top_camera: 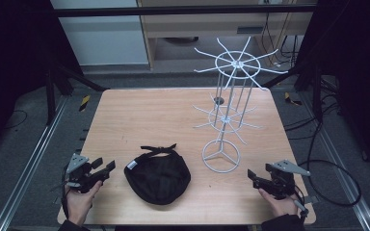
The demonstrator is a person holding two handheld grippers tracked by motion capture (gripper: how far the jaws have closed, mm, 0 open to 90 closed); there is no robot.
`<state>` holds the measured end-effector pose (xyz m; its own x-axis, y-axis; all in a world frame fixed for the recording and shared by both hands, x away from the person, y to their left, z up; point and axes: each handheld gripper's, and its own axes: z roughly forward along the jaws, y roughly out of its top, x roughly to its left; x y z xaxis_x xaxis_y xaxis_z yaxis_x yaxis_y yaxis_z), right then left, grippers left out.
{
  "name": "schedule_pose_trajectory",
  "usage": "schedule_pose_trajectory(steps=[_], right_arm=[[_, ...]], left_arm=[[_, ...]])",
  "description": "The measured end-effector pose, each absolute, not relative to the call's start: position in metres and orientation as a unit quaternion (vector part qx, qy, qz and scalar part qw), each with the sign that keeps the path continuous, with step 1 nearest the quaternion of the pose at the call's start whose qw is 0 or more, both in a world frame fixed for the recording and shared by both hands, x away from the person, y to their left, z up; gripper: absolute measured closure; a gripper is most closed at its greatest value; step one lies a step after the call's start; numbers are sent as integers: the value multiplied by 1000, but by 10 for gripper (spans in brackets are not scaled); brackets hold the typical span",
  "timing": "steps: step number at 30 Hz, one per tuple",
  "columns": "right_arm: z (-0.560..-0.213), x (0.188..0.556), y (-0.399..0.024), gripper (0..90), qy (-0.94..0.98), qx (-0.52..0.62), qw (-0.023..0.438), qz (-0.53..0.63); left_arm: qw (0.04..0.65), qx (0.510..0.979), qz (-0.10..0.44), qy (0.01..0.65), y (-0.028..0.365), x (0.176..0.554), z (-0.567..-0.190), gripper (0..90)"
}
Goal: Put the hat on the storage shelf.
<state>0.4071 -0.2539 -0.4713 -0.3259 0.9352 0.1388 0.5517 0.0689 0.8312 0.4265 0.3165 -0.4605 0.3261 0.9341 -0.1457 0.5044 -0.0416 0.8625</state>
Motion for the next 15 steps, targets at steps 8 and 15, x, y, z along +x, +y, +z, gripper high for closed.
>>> schedule_pose_trajectory(steps=[8, 15], right_arm=[[-465, 398, -217, 273, 718, 490, 218, 444], [-462, 396, -191, 280, 732, 460, 202, 461]], left_arm=[[442, 700, 228, 512, 299, 421, -459, 366], [432, 710, 226, 508, 293, 423, -462, 367]])
